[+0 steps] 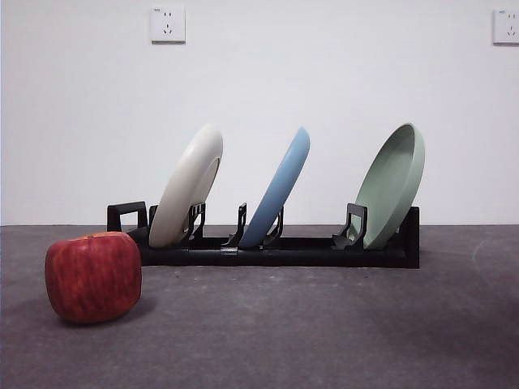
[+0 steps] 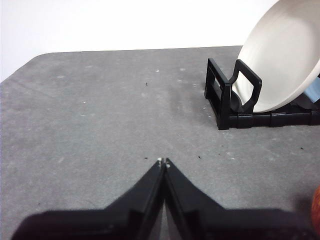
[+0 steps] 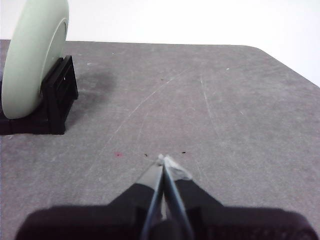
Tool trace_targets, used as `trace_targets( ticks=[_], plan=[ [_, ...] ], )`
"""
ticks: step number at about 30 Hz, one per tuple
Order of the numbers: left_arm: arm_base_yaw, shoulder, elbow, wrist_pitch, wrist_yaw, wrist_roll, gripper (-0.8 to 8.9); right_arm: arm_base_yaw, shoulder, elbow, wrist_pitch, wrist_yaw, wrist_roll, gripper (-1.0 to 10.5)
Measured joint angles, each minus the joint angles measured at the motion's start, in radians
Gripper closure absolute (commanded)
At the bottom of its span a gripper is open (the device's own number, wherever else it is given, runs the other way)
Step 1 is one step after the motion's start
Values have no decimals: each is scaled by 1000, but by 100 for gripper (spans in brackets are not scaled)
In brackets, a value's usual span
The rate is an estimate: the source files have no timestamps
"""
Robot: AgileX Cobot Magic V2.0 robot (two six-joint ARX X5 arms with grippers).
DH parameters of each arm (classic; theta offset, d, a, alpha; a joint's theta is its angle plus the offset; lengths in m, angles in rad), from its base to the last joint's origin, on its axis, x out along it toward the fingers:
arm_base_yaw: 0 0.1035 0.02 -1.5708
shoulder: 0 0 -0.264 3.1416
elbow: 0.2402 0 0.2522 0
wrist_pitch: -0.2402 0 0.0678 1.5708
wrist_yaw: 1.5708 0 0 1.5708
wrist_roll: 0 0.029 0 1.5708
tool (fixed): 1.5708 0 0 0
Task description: Take the yellow plate from the plate rack,put the plate on the table,take the apple from the table,put the apple in the plate
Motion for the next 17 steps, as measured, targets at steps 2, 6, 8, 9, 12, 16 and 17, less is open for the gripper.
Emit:
trace_targets(
  ticks=[2, 6, 8, 9, 12, 16, 17],
  plan=[
    [0, 0, 0, 0, 0, 0, 817, 0, 0, 0, 0, 0, 0, 946],
    [0, 0, 0, 0, 0, 0, 817, 0, 0, 0, 0, 0, 0, 946],
    [0, 0, 0, 0, 0, 0, 817, 0, 0, 0, 0, 0, 1, 946],
    [0, 0, 0, 0, 0, 0, 817, 0, 0, 0, 0, 0, 4, 946],
    [0, 0, 0, 0, 7, -7, 817, 0, 0, 0, 0, 0, 60, 946],
    [0, 0, 0, 3, 30, -56, 817, 0, 0, 0, 0, -1, 235, 946],
    [0, 0, 0, 4, 37, -69, 817, 0, 0, 0, 0, -1, 281, 946]
  ],
)
